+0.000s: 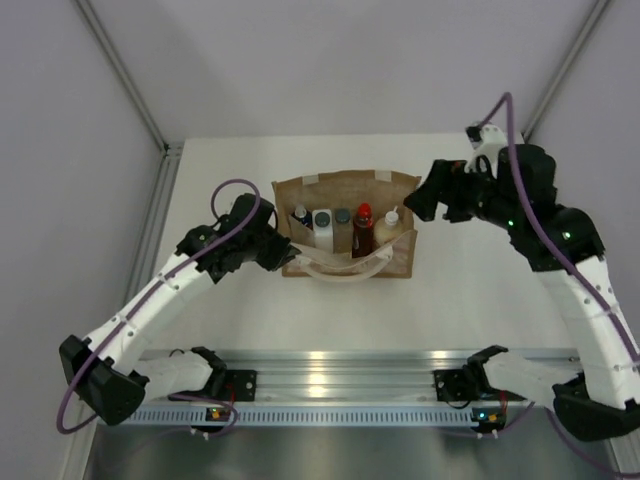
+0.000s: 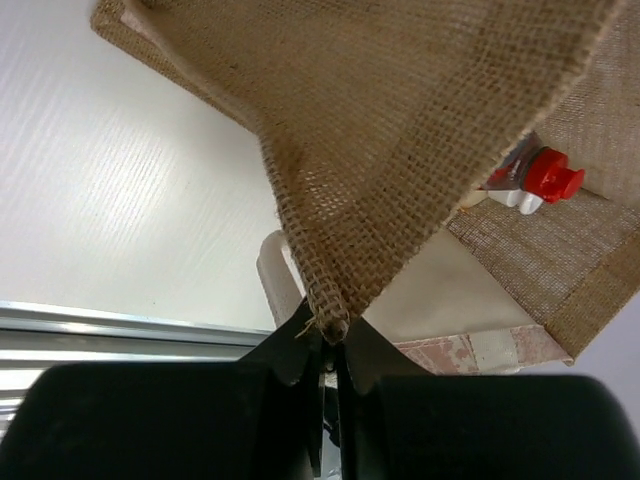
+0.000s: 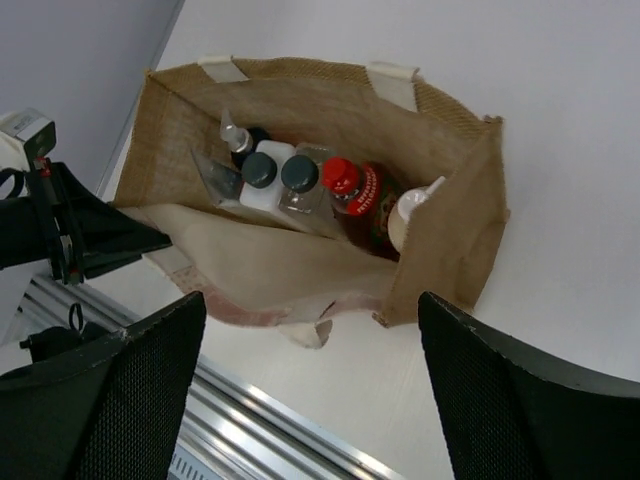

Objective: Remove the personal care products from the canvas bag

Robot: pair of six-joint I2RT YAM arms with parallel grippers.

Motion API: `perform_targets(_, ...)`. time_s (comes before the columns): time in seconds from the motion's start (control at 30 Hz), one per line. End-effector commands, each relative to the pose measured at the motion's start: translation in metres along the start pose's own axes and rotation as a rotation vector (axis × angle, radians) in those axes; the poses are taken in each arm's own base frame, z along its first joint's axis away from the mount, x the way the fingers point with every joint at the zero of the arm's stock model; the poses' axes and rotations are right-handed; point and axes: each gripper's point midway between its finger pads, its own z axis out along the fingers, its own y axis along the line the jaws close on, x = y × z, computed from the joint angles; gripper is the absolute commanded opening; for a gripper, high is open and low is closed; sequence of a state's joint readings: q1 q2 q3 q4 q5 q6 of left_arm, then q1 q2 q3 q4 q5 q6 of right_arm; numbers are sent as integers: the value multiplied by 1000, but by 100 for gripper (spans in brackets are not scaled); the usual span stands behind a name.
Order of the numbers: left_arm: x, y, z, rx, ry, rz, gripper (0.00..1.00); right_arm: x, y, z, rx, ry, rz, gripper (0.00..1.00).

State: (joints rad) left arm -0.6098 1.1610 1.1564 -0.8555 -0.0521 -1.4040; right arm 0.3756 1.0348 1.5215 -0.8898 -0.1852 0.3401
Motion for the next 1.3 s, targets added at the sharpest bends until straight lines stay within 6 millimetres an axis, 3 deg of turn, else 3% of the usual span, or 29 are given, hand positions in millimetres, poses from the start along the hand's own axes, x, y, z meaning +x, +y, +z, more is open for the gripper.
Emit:
perform_targets(0.0, 5, 19, 12, -66, -14, -65, 5, -12, 34, 27, -72, 3, -17, 84)
perform_targets(0.13, 9, 33, 20, -105, -11, -86, 0, -2, 56, 56, -51, 55, -66, 80)
perform_targets(0.47, 4, 42, 22, -121, -40, -93, 0, 30, 53, 135, 116, 165, -162, 64)
perform_targets(0.57, 2, 42, 21, -118, -51, -93, 0, 34, 77, 148, 49, 190, -199, 55)
perform_targets(0.63, 1, 43, 20, -115, -56, -96, 0, 36, 105, 149, -23, 191, -259, 53)
perform_targets(0.93, 1, 42, 19, -112, -56, -100, 0, 84, 166, 181, -190, 308, -377, 49)
perform_targets(1.03, 3, 40, 18, -105, -47, -115, 0, 98, 172, 193, -201, 339, -398, 48)
perform_targets(1.27, 3, 38, 14, -90, -48, -135, 0, 135, 161, 229, -159, 418, -451, 40)
